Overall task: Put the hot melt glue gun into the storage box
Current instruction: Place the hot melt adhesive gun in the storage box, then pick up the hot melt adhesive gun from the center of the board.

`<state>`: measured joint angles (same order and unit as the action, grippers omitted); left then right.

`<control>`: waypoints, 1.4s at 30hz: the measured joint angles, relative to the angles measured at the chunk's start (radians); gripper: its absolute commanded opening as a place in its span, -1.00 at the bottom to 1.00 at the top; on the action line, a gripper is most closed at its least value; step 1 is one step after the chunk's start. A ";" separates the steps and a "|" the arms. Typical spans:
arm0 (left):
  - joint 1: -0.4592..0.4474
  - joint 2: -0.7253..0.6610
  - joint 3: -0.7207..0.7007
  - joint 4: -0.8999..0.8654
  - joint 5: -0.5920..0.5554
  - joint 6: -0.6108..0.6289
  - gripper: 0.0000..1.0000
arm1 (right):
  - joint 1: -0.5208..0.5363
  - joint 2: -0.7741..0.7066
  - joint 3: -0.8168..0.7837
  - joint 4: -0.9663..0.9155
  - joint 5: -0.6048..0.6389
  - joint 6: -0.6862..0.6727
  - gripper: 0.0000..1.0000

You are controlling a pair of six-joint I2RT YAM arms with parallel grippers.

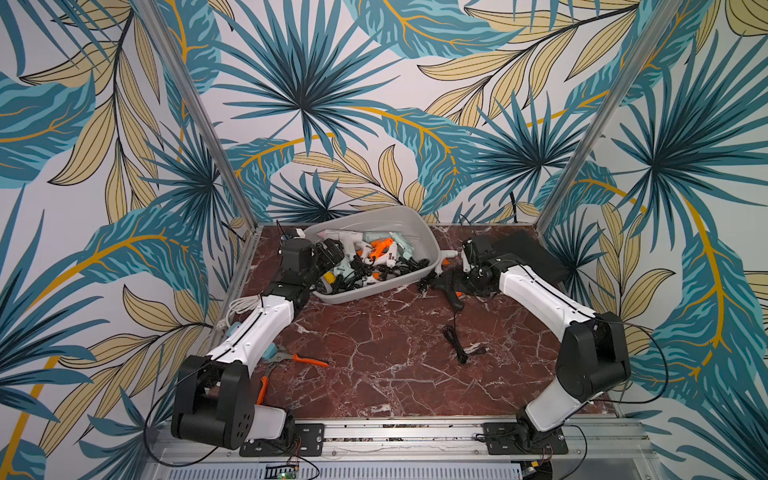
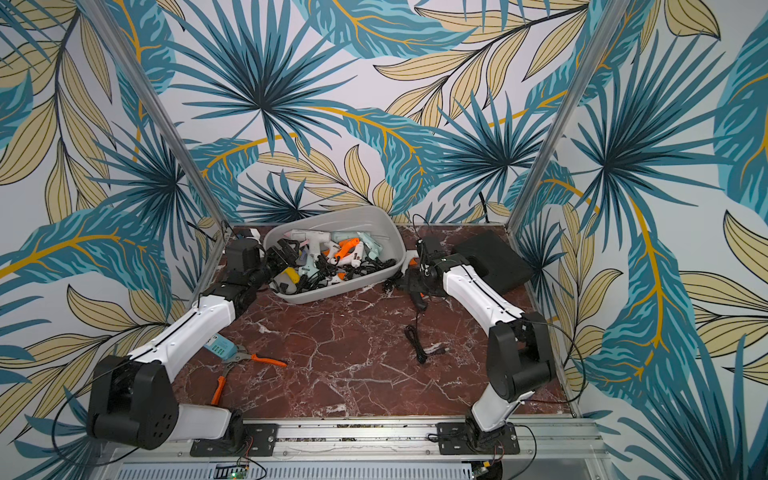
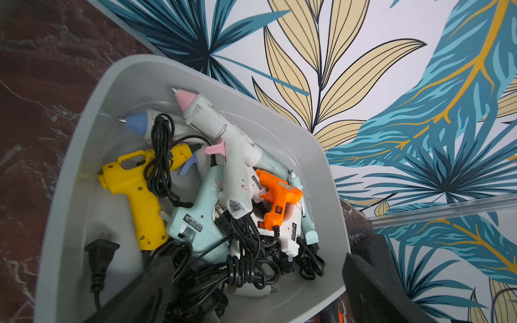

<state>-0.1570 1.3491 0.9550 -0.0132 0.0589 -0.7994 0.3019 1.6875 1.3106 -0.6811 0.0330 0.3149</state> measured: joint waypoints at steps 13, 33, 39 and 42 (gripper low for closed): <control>0.014 -0.168 -0.140 -0.004 -0.045 0.071 1.00 | 0.000 0.229 0.130 -0.028 0.050 -0.224 0.30; 0.024 -0.170 -0.147 0.021 -0.041 0.069 1.00 | 0.000 0.338 0.177 -0.054 0.088 -0.206 0.10; 0.026 -0.161 -0.147 0.024 -0.033 0.063 1.00 | 0.000 0.327 0.157 -0.056 0.091 -0.183 0.24; 0.026 -0.159 -0.147 0.024 -0.030 0.058 1.00 | 0.001 0.325 0.154 -0.056 0.091 -0.168 0.25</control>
<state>-0.1307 1.1896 0.8082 0.0113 0.0288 -0.7410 0.3027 2.0129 1.4643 -0.7368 0.1238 0.1471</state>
